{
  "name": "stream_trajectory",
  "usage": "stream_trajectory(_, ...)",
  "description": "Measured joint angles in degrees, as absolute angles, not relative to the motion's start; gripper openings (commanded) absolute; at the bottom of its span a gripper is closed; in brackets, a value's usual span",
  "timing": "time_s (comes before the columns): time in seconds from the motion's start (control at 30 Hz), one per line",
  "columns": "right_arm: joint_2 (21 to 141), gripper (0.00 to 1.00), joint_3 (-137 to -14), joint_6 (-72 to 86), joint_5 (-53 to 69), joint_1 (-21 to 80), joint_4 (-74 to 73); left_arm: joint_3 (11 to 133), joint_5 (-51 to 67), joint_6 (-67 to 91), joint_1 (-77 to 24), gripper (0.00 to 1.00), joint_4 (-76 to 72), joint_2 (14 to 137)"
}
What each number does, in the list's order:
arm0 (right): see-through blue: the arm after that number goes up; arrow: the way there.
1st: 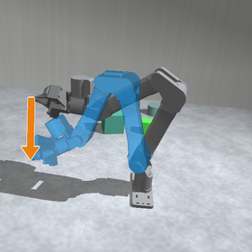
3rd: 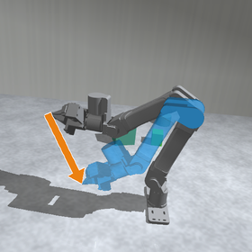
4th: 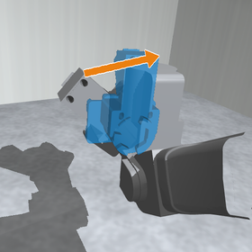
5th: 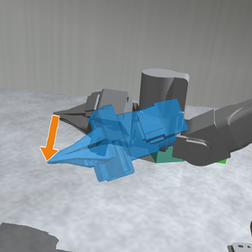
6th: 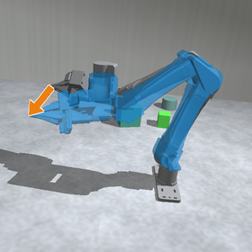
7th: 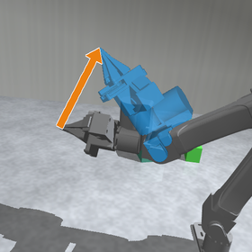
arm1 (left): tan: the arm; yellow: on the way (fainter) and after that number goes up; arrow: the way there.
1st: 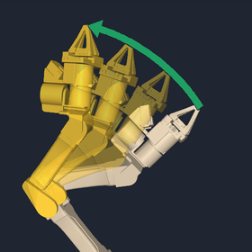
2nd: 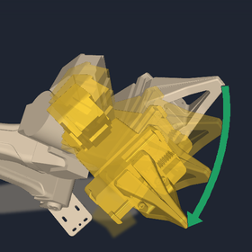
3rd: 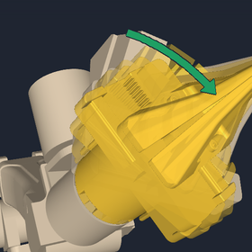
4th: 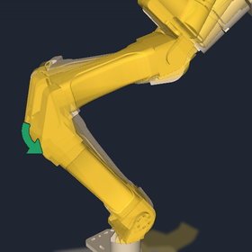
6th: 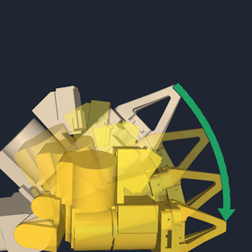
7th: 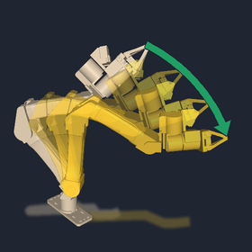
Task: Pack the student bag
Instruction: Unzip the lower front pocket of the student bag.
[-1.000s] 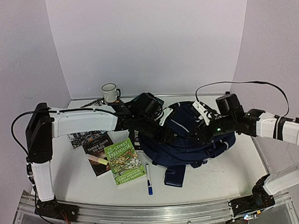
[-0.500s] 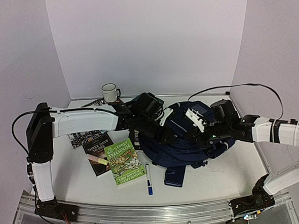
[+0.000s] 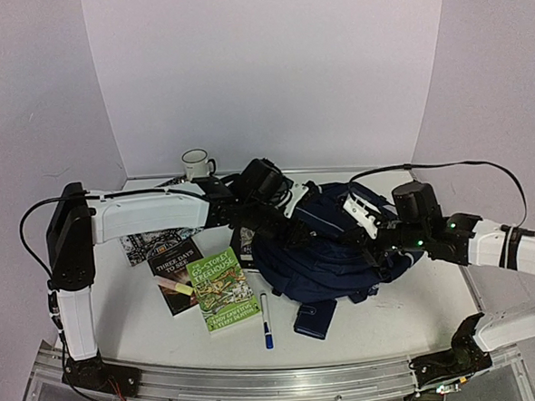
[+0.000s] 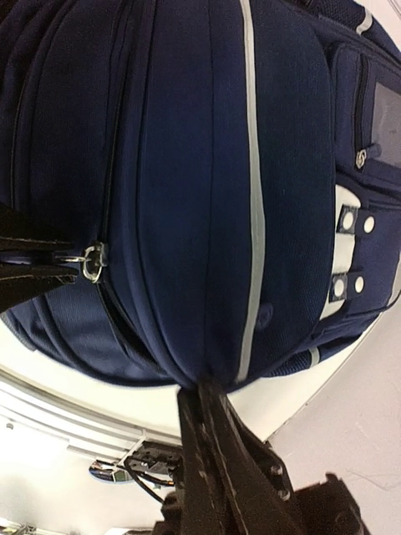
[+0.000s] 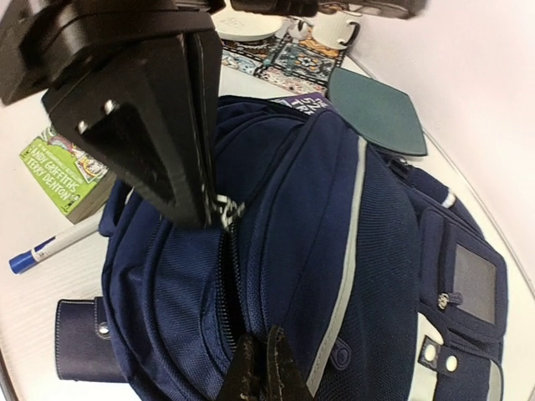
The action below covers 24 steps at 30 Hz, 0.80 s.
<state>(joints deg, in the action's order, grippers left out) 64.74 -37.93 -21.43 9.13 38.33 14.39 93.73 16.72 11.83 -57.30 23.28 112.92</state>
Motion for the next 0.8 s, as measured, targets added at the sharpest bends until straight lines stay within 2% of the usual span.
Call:
stream_trajectory(0.4,62.0,0.00,-37.4,-21.1,1.0,37.9,13.2,93.1,13.1,7.2,-52.1,0.00,24.7,112.9)
stream_trajectory(0.57,60.1,0.00,-37.0,-18.6,-1.3,32.0,12.7,92.2,12.4,6.4,-46.6,0.00,25.4,112.9)
stream_trajectory(0.73,60.0,0.00,-37.0,-16.5,-4.3,26.1,10.4,92.7,12.7,6.3,-45.5,0.00,28.8,113.0)
stream_trajectory(0.8,60.1,0.12,-37.1,-15.9,-3.2,24.8,9.1,93.4,13.9,6.4,-44.6,0.00,30.9,113.7)
